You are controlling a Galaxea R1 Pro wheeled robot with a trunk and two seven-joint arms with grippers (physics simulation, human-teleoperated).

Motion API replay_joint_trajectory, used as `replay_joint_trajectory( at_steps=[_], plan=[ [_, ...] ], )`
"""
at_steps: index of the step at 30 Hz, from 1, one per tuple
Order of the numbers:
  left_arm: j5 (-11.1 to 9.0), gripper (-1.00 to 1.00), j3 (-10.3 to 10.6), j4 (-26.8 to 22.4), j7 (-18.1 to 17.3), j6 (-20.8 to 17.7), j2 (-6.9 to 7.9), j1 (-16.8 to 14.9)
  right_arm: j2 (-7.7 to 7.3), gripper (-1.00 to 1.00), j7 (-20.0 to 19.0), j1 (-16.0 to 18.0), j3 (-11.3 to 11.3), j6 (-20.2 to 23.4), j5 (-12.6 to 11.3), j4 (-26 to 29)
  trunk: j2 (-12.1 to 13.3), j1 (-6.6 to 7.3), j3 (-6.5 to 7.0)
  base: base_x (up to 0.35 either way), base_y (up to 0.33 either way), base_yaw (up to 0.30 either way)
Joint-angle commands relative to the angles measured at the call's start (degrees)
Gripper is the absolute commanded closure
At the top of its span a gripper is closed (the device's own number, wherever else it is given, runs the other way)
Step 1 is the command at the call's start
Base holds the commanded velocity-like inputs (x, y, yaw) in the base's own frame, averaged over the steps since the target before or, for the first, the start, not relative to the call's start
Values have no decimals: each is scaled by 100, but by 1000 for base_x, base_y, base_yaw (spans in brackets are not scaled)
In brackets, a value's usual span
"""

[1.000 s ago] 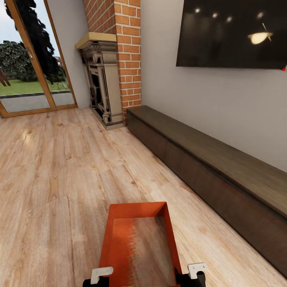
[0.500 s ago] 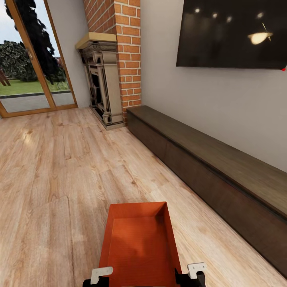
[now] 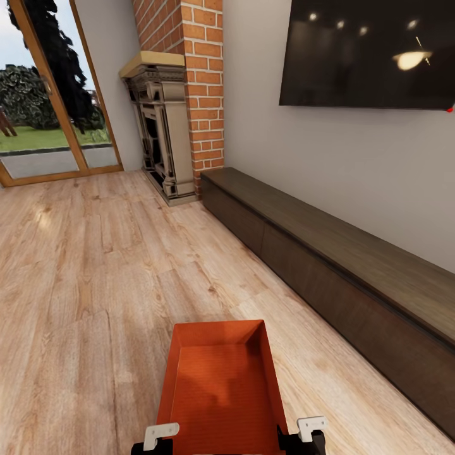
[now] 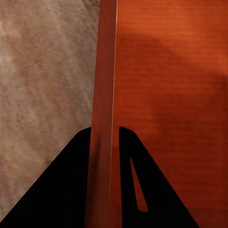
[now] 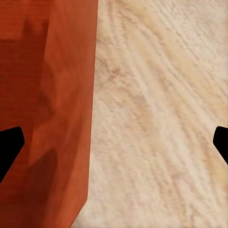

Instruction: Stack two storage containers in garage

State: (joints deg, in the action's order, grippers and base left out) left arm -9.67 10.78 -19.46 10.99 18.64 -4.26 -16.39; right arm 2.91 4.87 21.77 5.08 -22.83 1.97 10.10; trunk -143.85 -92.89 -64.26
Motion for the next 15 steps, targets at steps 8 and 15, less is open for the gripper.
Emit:
replay_joint_trajectory(
  at_steps=[8,15],
  plan=[
    [-44,100,20,4,61,16,4,-5,7,-100,57,2,60,-11,14,0,-1,1,-4,0,0,0],
    [-44,100,20,4,61,16,4,-5,19,-100,74,1,70,-11,14,1,-1,1,-4,0,0,0]
  ],
)
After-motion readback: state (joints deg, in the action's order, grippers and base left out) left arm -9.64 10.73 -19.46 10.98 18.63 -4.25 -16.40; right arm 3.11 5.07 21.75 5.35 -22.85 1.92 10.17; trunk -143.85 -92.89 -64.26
